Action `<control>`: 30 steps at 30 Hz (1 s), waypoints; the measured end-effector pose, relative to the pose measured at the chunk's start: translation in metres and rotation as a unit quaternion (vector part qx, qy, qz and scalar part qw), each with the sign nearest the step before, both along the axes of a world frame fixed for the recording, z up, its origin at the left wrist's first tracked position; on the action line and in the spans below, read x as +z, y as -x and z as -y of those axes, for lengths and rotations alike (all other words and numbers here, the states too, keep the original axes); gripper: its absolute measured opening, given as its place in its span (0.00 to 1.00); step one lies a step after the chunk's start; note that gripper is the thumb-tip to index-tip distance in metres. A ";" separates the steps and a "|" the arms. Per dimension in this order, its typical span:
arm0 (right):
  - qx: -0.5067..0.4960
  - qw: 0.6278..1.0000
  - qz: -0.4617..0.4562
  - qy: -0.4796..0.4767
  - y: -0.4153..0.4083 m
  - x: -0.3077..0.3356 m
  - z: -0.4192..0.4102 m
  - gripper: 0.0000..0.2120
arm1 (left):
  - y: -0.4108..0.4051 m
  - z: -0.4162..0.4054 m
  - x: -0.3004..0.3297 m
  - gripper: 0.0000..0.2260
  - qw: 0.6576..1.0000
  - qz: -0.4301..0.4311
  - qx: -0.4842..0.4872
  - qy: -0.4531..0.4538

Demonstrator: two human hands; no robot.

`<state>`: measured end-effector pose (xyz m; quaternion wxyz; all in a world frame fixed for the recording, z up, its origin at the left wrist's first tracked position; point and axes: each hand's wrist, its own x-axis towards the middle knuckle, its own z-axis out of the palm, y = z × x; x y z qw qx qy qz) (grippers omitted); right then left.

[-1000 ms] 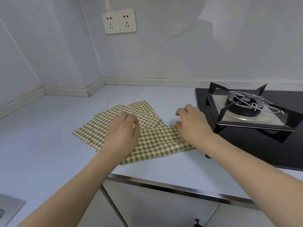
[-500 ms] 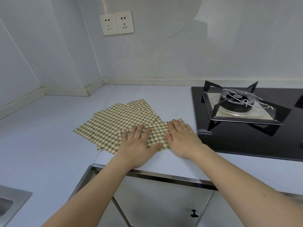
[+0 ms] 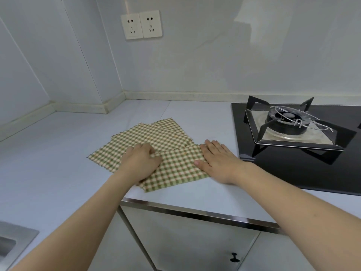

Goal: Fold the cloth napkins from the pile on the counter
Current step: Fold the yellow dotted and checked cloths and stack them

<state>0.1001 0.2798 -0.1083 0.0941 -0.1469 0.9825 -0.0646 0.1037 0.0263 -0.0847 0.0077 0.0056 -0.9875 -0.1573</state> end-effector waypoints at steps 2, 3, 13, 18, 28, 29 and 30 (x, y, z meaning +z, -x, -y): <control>0.008 1.000 0.011 -0.022 0.008 0.006 -0.003 0.38 | 0.007 0.000 0.010 0.12 0.994 0.064 0.006 -0.092; 0.002 1.000 0.005 -0.024 0.011 0.009 -0.003 0.38 | 0.009 0.001 0.015 0.11 0.985 0.093 0.005 -0.145; 0.070 0.961 -0.215 0.158 -0.092 -0.003 0.095 0.22 | 0.001 0.012 0.037 0.07 0.942 0.130 -0.013 -0.309; 0.008 0.960 -0.261 0.099 -0.109 -0.010 0.113 0.32 | -0.019 0.011 0.045 0.07 0.941 0.134 -0.021 -0.311; 0.089 0.948 -0.288 0.106 -0.141 0.001 0.087 0.12 | -0.072 0.023 0.049 0.24 0.962 0.157 -0.101 -0.200; 0.086 0.949 -0.279 0.123 -0.146 0.004 0.082 0.14 | -0.078 0.026 0.048 0.24 0.960 0.157 -0.113 -0.203; 0.076 0.952 -0.262 0.141 -0.151 0.010 0.077 0.15 | -0.084 0.031 0.047 0.23 0.954 0.166 -0.121 -0.217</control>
